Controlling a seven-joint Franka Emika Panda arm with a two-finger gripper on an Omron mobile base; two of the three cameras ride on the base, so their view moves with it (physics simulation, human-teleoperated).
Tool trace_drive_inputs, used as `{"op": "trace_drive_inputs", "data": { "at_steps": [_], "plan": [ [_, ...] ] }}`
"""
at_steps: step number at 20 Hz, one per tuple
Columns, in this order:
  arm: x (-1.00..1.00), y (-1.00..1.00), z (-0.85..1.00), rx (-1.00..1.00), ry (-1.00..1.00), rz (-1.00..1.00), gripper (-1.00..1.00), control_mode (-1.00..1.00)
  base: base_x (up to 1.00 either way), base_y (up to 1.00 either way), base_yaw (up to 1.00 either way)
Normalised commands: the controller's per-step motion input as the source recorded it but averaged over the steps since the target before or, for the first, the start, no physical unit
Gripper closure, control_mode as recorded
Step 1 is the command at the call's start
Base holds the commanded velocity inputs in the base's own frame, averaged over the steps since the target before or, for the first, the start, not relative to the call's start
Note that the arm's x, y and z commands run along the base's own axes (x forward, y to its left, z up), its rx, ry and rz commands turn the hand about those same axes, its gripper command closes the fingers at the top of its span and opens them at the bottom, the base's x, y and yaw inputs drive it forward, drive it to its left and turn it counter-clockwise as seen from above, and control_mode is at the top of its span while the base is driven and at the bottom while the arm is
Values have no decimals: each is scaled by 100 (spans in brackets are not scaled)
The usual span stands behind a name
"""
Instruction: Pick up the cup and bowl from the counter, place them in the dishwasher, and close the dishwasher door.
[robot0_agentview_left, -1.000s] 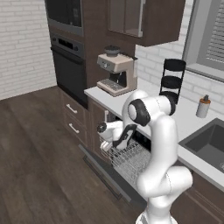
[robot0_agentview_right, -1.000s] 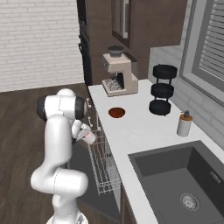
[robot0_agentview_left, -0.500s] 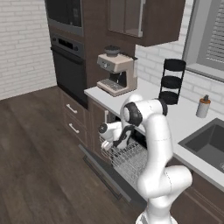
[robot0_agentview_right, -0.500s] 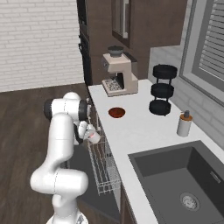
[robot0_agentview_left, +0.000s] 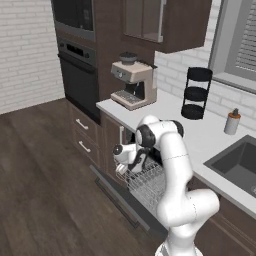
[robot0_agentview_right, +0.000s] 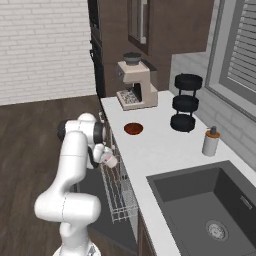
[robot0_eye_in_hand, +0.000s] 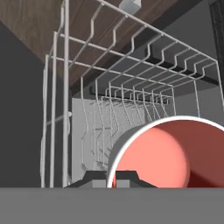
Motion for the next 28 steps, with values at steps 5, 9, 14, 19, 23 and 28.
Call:
{"op": "trace_drive_inputs", "data": {
  "at_steps": [5,9,14,19,23,28],
  "plan": [
    [21,0,-31,1,2,0,100,-100,0,0,0],
    [10,0,-37,1,3,0,100,-100,0,0,0],
    [13,0,-34,0,3,0,100,-100,0,0,0],
    [22,0,-28,1,5,0,100,-100,0,0,0],
    [6,0,-31,3,12,0,100,-100,0,0,0],
    [0,27,-28,4,17,2,-100,-100,0,0,0]
  ]
}}
